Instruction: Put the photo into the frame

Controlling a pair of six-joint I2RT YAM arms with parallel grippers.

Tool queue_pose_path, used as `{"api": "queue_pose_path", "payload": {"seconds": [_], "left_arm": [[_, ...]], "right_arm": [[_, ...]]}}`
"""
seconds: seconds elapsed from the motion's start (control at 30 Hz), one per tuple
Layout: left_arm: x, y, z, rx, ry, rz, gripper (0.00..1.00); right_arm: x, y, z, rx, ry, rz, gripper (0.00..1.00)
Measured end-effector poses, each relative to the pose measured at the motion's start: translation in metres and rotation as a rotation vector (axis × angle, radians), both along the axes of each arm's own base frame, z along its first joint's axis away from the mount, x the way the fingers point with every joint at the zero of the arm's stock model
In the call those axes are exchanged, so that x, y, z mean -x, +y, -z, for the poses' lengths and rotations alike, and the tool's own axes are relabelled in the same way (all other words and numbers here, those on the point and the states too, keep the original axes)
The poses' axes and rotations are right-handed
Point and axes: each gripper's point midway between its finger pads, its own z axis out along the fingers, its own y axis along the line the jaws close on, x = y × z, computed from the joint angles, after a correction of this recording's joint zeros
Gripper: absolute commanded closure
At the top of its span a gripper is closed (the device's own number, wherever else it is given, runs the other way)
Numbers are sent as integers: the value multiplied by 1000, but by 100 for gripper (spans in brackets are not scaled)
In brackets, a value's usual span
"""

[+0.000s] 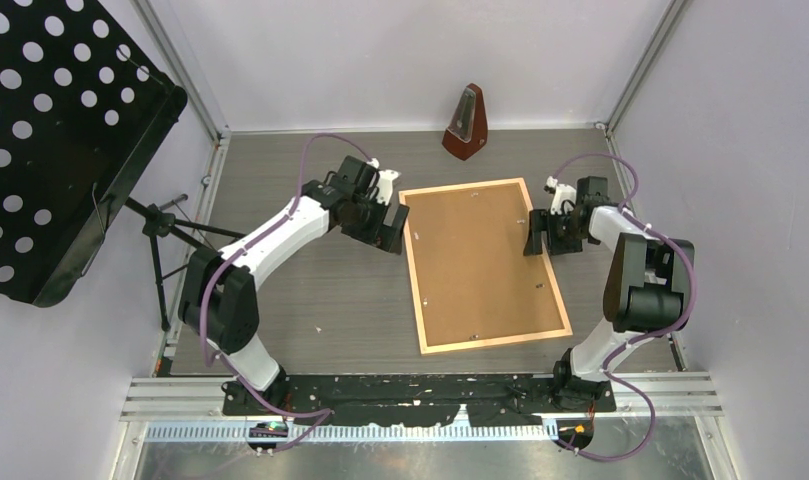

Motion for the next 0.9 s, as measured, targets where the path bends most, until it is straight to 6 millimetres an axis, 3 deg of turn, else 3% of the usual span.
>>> {"api": "queue_pose_path", "payload": {"seconds": [0.23,0.63,0.9], "left_arm": [[10,-9,21,38,85,11,12],[30,-45,78,54,319,11,13],[31,-45,83,40,327,-15,13]], "right_arm": [[10,6,7,-22,17,-43,22],[22,18,5,-82,36,-111,25],[33,46,4,-130,73,-182,25]]}}
